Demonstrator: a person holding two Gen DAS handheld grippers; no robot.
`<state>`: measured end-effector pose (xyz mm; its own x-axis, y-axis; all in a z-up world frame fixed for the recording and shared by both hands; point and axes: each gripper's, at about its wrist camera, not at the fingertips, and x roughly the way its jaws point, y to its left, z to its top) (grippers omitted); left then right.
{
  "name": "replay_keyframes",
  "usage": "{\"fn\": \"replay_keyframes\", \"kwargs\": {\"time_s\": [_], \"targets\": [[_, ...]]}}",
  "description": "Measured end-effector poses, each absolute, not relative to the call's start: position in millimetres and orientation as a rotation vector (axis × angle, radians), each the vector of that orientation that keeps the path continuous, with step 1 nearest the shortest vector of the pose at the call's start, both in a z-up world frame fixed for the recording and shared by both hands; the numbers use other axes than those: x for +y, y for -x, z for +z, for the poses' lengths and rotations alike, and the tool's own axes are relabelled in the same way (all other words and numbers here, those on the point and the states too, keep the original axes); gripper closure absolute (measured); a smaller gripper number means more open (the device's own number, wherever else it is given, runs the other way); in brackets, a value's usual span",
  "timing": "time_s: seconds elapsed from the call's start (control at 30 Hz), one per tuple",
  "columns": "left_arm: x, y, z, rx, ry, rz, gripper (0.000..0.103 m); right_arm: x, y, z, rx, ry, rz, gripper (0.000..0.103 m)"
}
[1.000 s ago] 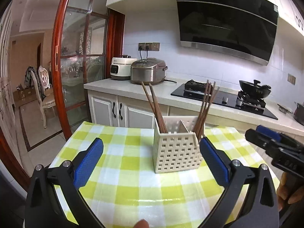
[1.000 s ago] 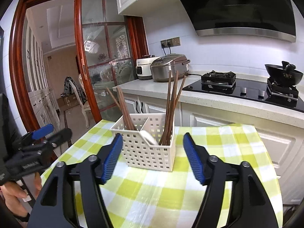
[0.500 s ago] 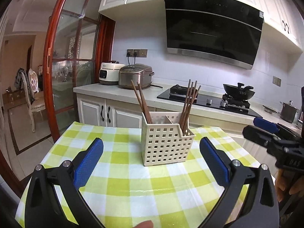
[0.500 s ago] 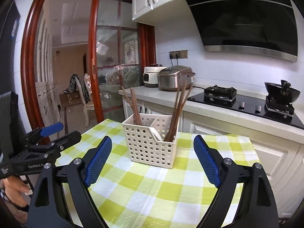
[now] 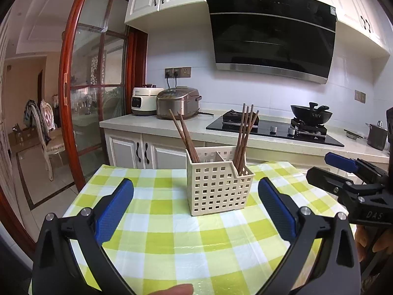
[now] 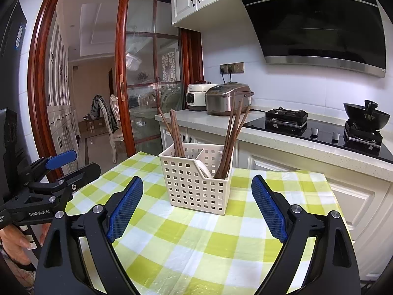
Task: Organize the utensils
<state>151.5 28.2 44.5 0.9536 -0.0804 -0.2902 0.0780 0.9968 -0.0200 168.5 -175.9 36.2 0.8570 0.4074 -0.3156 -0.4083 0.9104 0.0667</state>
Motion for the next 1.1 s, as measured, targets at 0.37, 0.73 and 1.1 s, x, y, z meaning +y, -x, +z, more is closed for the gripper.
{"fn": "replay_keyframes", "kwargs": {"time_s": [0.37,0.73,1.1], "targets": [[24.2,-149.7,44.2,0.296,0.007,-0.092,0.005,-178.8,-165.2,38.7,0.321,0.004,0.432,0.018],[25.6,-148.4,46.2,0.297,0.015,-0.110,0.005,-180.0,-165.3,39.2,0.322,0.005,0.430,0.018],[26.0,-148.9,47.0,0.299,0.019,-0.111,0.005,-177.8,-165.1,38.0,0.326,0.007,0.431,0.018]]}}
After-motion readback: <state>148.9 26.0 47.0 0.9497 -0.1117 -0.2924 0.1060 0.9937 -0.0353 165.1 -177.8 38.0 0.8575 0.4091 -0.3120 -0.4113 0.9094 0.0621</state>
